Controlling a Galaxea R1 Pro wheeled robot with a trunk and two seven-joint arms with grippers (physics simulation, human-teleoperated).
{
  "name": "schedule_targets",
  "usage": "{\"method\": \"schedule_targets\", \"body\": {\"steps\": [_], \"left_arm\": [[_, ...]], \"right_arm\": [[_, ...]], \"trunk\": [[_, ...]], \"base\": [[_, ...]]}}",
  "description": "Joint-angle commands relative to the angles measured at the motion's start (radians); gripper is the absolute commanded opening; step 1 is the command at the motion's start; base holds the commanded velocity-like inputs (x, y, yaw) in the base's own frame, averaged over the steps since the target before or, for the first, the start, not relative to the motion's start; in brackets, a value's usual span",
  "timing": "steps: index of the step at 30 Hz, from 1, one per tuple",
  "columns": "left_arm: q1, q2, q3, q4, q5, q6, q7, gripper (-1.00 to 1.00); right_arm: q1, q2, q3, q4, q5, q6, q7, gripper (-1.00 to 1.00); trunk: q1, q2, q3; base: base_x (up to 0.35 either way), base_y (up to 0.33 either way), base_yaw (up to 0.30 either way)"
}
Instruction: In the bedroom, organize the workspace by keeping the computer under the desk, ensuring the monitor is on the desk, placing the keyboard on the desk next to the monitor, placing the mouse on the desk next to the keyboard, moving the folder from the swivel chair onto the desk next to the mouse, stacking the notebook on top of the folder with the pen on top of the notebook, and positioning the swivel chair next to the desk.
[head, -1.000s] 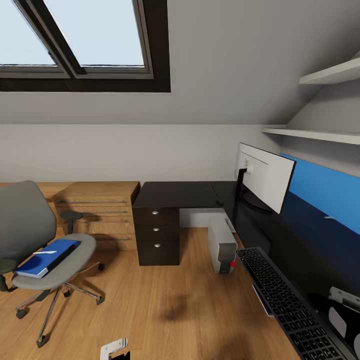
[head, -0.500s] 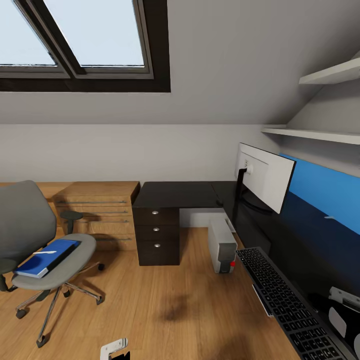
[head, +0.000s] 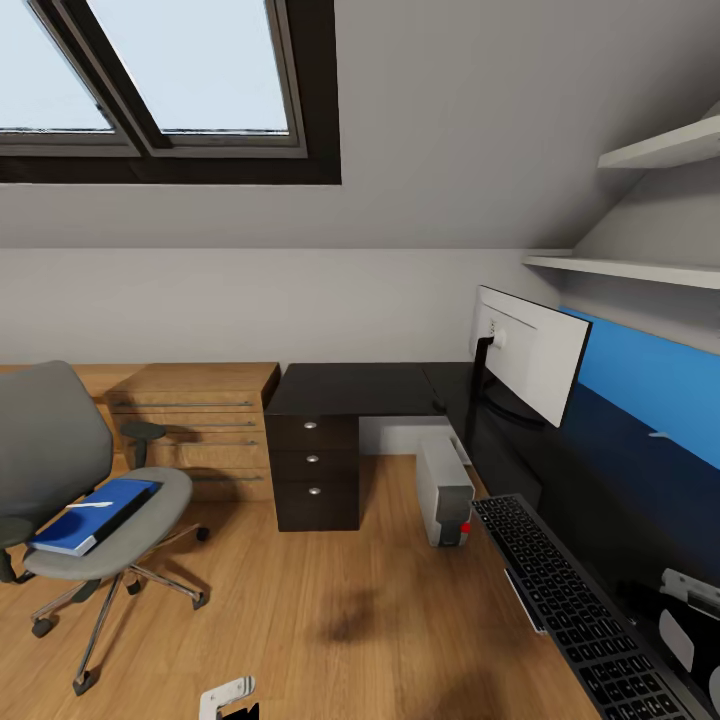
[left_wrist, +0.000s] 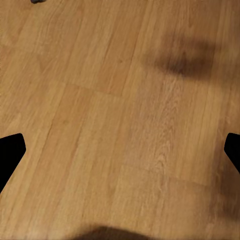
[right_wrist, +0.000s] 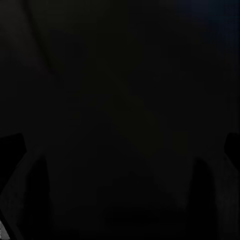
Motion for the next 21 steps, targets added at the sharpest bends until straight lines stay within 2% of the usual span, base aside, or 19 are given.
{"method": "schedule_targets", "body": {"steps": [1, 5, 8, 11, 15, 21], "left_arm": [[-0.001, -0.001, 0.005, 0.0, 0.001, -0.003, 0.0, 1.0], [-0.001, -0.001, 0.005, 0.0, 0.001, -0.003, 0.0, 1.0], [-0.001, -0.001, 0.004, 0.0, 0.001, -0.003, 0.0, 1.0], [-0.001, -0.001, 0.004, 0.0, 0.001, -0.003, 0.0, 1.0], [-0.001, -0.003, 0.004, 0.0, 0.001, -0.003, 0.0, 1.0], [-0.001, -0.004, 0.004, 0.001, 0.001, -0.003, -0.001, 1.0]], "right_arm": [[0.0, 0.0, -0.001, -0.005, 0.0, 0.006, -0.002, 1.0], [0.0, 0.001, -0.009, -0.022, -0.001, 0.006, -0.003, 1.0], [0.0, 0.001, -0.039, -0.039, -0.002, 0.006, -0.003, 1.0], [0.0, 0.002, -0.101, -0.049, -0.002, 0.005, -0.003, 1.0], [0.0, 0.002, -0.145, -0.053, -0.001, 0.005, -0.003, 1.0], [0.0, 0.003, -0.164, -0.072, -0.002, 0.005, -0.001, 1.0]], "trunk": [[0.0, -0.001, -0.001], [0.0, -0.001, -0.001], [0.0, -0.001, -0.001], [0.0, -0.001, -0.001], [0.0, -0.001, -0.001], [0.0, -0.001, -0.001]], "base": [[0.0, 0.0, 0.0], [0.0, 0.0, 0.0], [0.0, 0.0, 0.0], [0.0, 0.0, 0.0], [0.0, 0.0, 0.0], [0.0, 0.0, 0.0]]}}
